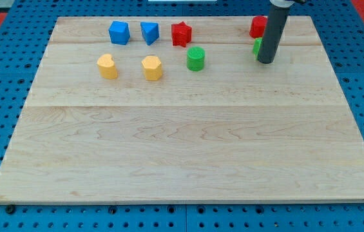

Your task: Move your arm to the yellow hexagon

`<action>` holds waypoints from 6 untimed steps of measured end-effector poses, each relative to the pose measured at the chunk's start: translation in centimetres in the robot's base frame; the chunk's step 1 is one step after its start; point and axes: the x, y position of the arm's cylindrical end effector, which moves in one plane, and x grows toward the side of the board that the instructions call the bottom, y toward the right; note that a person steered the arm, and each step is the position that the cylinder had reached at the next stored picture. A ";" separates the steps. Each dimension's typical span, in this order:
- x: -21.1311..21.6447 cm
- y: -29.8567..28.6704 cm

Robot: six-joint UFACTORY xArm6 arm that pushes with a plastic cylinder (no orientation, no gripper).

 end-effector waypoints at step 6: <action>1.8 -18.7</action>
